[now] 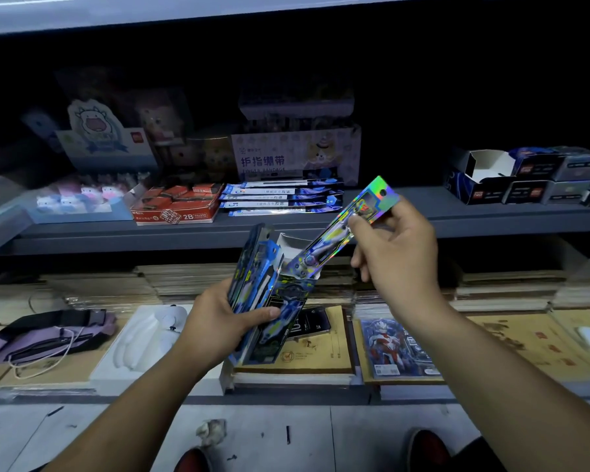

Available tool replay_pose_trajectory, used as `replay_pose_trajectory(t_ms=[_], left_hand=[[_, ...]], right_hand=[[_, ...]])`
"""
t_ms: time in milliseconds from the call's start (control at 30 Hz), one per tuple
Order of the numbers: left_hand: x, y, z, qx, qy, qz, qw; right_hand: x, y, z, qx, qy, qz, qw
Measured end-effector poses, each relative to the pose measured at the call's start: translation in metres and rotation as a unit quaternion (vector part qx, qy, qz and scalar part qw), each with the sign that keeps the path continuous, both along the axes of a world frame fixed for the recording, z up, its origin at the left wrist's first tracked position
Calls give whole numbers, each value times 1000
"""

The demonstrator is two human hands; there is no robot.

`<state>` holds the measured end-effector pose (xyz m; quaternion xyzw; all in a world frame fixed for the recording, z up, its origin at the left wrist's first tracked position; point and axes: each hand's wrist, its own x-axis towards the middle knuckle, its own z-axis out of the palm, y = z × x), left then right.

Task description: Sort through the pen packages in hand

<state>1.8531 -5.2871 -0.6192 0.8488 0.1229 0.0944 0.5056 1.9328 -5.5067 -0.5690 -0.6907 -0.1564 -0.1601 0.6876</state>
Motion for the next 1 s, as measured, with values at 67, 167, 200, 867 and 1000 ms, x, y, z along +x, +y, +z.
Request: replay_pose_trajectory(t_ms=[67,167,200,867,1000], left_hand=[[0,-2,0,6,-1,-5,1000],[-1,-4,0,11,-5,-10,1000],[0,-4,1,13,-7,-12,1000],[-1,-6,1,76,-30,-44,996],[-2,-6,0,91,-33,-53,994]], right_hand=[[-3,1,-2,-31,-11,14,999],[-7,3,-4,-90,-36,34,995],[-8,4,-6,-111,-43,43,992],[-17,11,-4,-289,-44,85,953],[-20,12,-5,-329,-1,140,934]])
